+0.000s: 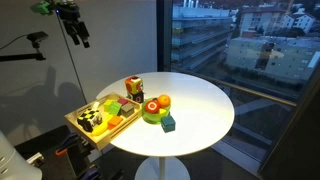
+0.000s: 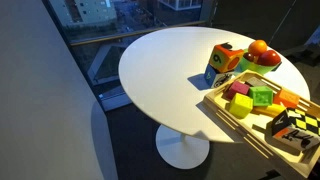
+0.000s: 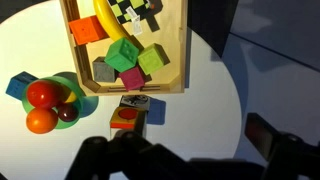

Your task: Put the orange squishy block on the tray

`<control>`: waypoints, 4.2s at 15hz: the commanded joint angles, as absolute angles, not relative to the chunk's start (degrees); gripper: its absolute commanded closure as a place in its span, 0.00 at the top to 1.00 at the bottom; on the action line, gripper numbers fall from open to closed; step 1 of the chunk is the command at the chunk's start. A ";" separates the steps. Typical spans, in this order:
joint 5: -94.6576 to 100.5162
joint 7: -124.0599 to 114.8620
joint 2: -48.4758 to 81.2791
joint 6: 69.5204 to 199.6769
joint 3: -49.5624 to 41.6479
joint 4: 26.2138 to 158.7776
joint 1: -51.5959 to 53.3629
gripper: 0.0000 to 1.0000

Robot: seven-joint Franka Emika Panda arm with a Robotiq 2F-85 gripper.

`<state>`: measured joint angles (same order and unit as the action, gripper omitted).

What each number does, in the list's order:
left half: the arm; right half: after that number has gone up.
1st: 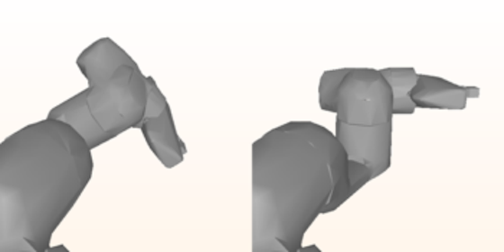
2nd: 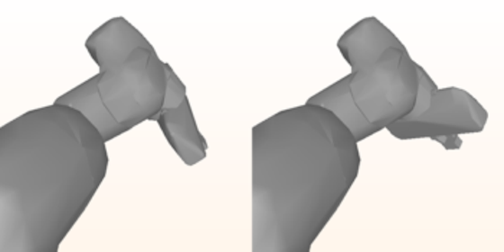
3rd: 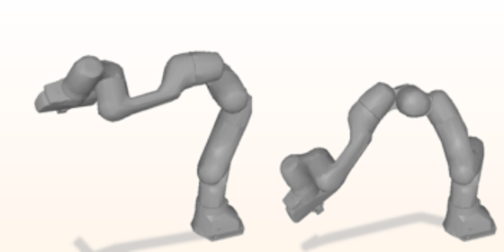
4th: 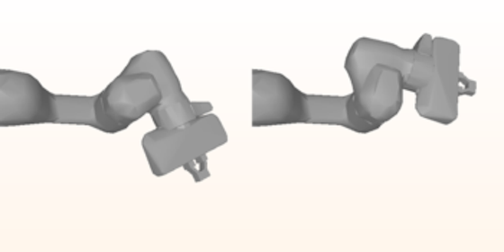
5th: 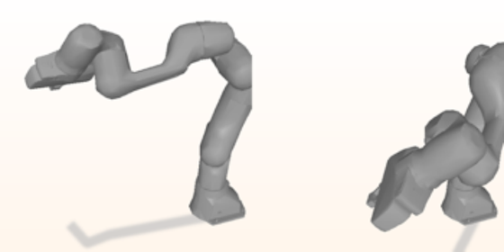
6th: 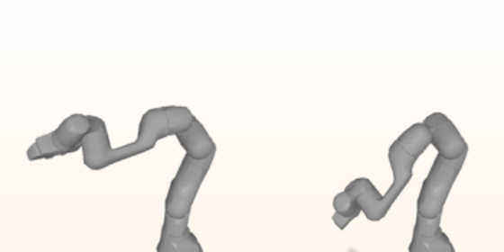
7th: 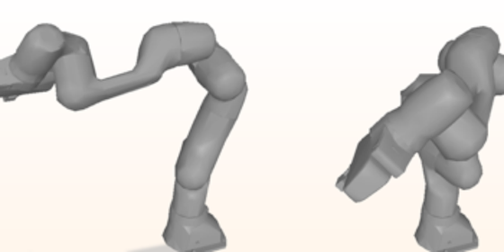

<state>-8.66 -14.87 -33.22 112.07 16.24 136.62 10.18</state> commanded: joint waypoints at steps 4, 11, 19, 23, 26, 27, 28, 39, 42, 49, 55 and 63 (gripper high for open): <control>-8.42 -15.09 -33.30 111.92 15.88 136.35 10.58 1.00; -8.20 -14.57 -32.73 112.67 14.51 135.48 9.66 1.00; -7.19 -14.65 -28.88 115.56 12.56 131.66 7.23 1.00; -5.35 -15.12 -23.18 113.91 12.30 127.05 5.53 1.00; -3.89 -14.72 -18.15 113.58 11.99 123.60 4.95 1.00; -3.73 -14.07 -16.41 113.39 11.68 122.22 5.04 1.00; -3.45 -13.40 -14.69 113.61 11.41 121.18 5.20 1.00; 2.54 -11.05 -0.76 116.63 10.09 115.40 5.91 1.00; 4.17 -10.47 1.64 120.41 9.63 116.06 6.11 1.00; 2.50 -6.04 7.80 130.32 9.00 116.29 6.57 1.00; 5.14 -6.87 10.95 132.76 7.79 116.87 7.16 1.00; 4.91 -5.83 12.61 134.53 7.16 118.31 7.28 1.00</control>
<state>4.46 -6.76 12.44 133.20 7.90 117.49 6.54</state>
